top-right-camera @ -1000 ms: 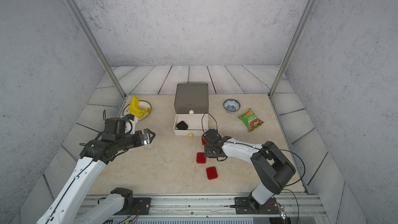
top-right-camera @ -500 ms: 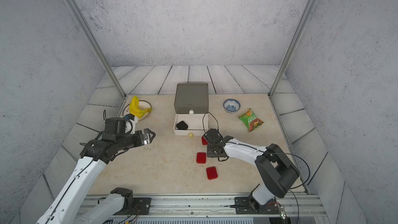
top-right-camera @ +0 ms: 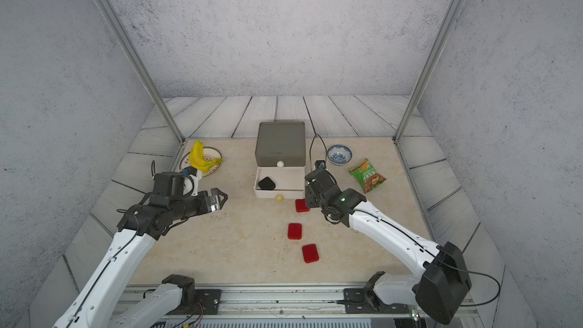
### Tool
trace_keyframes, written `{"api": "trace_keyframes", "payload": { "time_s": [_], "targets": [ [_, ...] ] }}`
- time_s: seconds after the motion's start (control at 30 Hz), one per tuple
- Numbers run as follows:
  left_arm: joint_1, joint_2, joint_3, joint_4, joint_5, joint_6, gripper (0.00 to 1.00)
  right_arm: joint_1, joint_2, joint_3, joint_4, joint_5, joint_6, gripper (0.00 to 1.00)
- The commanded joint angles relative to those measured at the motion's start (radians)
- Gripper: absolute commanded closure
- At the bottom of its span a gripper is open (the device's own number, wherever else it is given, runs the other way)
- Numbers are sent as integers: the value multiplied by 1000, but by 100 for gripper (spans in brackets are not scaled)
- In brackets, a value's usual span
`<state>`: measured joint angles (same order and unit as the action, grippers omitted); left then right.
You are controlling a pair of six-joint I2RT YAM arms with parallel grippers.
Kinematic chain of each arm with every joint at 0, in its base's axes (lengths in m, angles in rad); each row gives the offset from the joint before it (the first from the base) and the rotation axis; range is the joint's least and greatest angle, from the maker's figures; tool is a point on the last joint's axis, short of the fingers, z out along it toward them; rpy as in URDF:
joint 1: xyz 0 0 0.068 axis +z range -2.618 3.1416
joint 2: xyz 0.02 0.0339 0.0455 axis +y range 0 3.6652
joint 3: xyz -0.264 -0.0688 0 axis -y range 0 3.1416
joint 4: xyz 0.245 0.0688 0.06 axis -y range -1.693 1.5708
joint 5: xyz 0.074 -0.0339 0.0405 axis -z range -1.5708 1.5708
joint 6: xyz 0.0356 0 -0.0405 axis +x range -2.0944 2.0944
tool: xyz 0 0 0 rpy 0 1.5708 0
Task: Place the brooch boxes into the drawer by color
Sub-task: Place the brooch box in the drawer.
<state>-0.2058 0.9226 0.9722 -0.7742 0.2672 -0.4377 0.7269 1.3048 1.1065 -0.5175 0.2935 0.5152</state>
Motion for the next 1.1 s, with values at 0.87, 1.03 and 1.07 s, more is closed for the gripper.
{"api": "trace_keyframes", "payload": {
  "time_s": [0.87,1.03,1.07],
  "targets": [
    [-1,-1,-18,23,-13,15,2,-1,477,395,23,-113,-55,49],
    [-1,0,-18,23,-11,16,2,-3,502,396,25,-107,-49,47],
    [-1,0,-17,23,-11,16,2,-3,506,395,26,-105,-49,46]
  ]
}}
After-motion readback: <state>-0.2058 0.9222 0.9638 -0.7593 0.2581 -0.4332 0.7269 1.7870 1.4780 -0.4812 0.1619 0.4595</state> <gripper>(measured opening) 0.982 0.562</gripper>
